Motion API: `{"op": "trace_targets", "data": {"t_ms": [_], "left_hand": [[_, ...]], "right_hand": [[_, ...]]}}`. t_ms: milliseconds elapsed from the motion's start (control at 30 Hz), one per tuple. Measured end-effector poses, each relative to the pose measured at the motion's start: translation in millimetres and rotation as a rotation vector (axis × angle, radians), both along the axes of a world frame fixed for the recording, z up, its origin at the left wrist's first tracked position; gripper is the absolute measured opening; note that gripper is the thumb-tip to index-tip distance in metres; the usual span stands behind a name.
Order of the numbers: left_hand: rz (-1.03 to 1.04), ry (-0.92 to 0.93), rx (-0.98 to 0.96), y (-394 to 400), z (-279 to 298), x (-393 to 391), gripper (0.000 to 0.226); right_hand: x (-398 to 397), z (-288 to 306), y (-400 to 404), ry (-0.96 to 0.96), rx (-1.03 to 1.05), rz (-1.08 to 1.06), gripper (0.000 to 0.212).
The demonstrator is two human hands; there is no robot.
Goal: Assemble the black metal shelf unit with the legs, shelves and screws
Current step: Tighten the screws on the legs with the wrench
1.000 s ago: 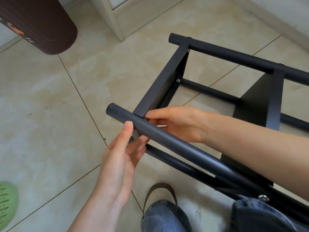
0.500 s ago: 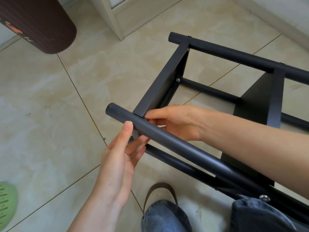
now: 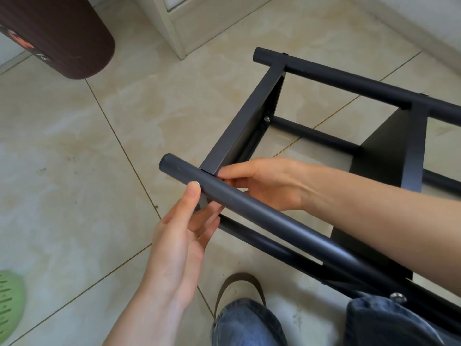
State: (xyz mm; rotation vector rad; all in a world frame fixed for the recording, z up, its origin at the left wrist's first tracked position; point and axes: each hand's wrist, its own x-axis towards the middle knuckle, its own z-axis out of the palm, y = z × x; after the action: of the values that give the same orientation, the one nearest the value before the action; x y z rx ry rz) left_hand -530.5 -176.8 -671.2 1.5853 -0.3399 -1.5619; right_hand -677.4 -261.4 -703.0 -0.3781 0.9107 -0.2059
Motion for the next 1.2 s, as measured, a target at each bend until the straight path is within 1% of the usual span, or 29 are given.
{"op": "trace_targets", "data": {"t_ms": [33,133,267,400,467,500,600,833,1200], "left_hand": [[-0.003,0.005,-0.001,-0.1,-0.1,0.4,0.049],[-0.003,0.005,-0.001,-0.5,-0.8,1.5,0.053],[0.009,0.018,-0.004,-0.9,-0.8,0.9,0.049],[0.024,0.017,0.008,-1.1,-0.9,0.8,0.049],[0.024,0.015,0.007,-1.1,-1.0,0.9,0.049],[0.023,0.012,0.005,-1.0,-1.1,0.8,0.049],[0.011,0.012,-0.005,-0.6,-0.6,1.0,0.052],[0.005,0.018,0.001,-1.0,-0.4,0.4,0.048],[0.007,0.016,-0.005,-1.2,-0.7,0.4,0.049]], "right_hand": [[0.4,-0.3,0.0,0.011,-0.009,-0.006,0.015],[2.7,-1.7,-0.7,0.033,-0.031,-0.012,0.016],[1.2,-1.5,-0.8,0.018,-0.036,-0.027,0.017],[-1.4,0.6,-1.1,-0.009,-0.032,-0.011,0.012],[0.0,-0.1,-0.6,0.019,-0.053,-0.002,0.027],[0.9,-0.8,-0.4,0.027,-0.057,-0.006,0.031],[3.2,-1.0,-0.4,0.017,-0.049,-0.016,0.017],[-1.4,-1.0,-4.0,-0.005,-0.070,-0.015,0.007],[6.5,-3.2,-1.7,0.058,-0.065,0.012,0.015]]}}
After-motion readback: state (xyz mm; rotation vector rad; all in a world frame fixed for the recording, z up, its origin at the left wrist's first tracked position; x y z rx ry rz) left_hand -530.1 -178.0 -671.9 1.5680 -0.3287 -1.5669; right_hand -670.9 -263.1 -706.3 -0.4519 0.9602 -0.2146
